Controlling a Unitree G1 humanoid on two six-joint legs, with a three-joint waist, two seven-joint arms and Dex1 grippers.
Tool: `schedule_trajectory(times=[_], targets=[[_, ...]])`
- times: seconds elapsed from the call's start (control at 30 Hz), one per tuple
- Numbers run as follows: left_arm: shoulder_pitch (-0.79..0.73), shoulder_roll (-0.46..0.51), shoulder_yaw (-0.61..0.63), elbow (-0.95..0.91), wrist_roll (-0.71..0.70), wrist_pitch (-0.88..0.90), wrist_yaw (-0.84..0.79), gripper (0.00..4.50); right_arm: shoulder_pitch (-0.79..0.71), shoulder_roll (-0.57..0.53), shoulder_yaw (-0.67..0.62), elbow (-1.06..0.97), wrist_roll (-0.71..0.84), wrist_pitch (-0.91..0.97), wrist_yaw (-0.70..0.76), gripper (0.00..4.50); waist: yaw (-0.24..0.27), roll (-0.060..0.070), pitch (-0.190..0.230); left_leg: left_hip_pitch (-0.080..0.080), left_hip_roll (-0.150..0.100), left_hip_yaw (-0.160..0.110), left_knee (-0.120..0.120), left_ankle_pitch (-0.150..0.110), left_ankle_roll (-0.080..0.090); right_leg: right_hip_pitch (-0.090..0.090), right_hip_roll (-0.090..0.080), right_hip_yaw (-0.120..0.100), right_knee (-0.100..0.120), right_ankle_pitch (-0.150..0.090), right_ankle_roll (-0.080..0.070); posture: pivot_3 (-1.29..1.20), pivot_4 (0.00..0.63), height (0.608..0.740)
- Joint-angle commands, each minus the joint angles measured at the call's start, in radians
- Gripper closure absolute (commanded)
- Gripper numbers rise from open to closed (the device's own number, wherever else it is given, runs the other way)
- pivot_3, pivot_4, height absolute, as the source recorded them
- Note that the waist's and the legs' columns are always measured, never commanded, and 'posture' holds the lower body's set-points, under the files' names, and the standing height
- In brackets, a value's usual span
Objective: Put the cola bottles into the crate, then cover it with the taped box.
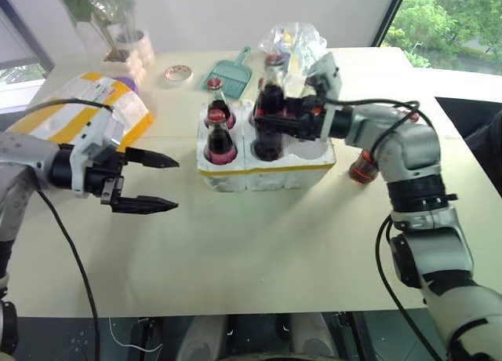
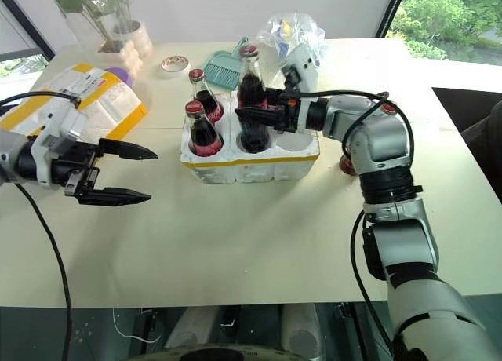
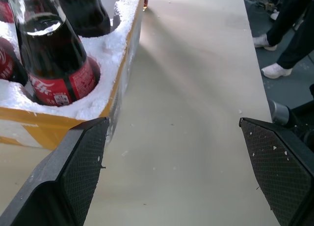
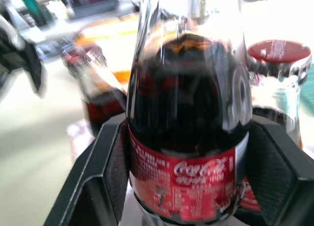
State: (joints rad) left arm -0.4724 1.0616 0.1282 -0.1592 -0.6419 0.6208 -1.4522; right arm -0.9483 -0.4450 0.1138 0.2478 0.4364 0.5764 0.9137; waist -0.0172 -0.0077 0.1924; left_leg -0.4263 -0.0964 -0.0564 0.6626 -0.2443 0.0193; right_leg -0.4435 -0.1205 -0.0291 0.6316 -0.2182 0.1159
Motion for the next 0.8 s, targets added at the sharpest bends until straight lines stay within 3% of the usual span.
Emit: schedule_trajectory(times=[0.03, 0.13, 0.27, 0.53, 0.8], targets=[[-0.015, 0.011, 0.01, -0.011, -0.005, -0.004, 0.003, 0.0, 0.022, 0.005, -0.007, 0.013, -0.062, -0.092, -0.019, 1.71, 0.001, 0.0, 0.0, 0.0, 0.0, 0.0, 0.0, 0.0, 0.0, 0.0, 0.0, 0.0, 0.0, 0.0, 0.0, 0.0, 0.15, 0.738], [-0.018, 0.011, 0.01, -0.009, -0.004, -0.003, 0.004, 0.0, 0.056, 0.005, 0.014, -0.002, -0.083, -0.113, -0.001, 1.71, 0.007, -0.001, 0.0, 0.002, 0.0, -0.001, 0.001, -0.002, 0.004, 0.003, 0.0, 0.0, 0.0, 0.001, -0.001, 0.0, 0.15, 0.738], [-0.027, 0.005, 0.003, -0.005, -0.001, -0.003, 0.007, 0.0, 0.09, 0.01, 0.011, -0.036, -0.075, -0.086, -0.002, 0.09, 0.005, -0.001, -0.001, 0.003, 0.0, -0.001, 0.002, -0.003, 0.005, 0.003, 0.001, 0.0, 0.0, 0.001, -0.002, 0.0, 0.15, 0.738], [-0.074, -0.018, -0.038, 0.025, 0.011, -0.012, 0.003, 0.0, 0.133, -0.031, -0.027, -0.163, -0.052, -0.019, -0.013, 0.03, 0.001, -0.001, 0.0, 0.002, 0.001, -0.001, 0.0, 0.001, -0.001, 0.001, 0.002, 0.0, 0.0, 0.001, -0.002, 0.0, 0.15, 0.738], [-0.092, -0.037, -0.06, 0.045, 0.025, -0.027, -0.012, 0.0, 0.201, -0.182, -0.175, -0.455, 0.116, 0.222, -0.009, 0.03, 0.007, -0.001, -0.001, 0.001, 0.001, -0.001, 0.001, -0.003, 0.005, 0.002, 0.002, 0.0, 0.0, 0.001, -0.002, 0.0, 0.15, 0.738]])
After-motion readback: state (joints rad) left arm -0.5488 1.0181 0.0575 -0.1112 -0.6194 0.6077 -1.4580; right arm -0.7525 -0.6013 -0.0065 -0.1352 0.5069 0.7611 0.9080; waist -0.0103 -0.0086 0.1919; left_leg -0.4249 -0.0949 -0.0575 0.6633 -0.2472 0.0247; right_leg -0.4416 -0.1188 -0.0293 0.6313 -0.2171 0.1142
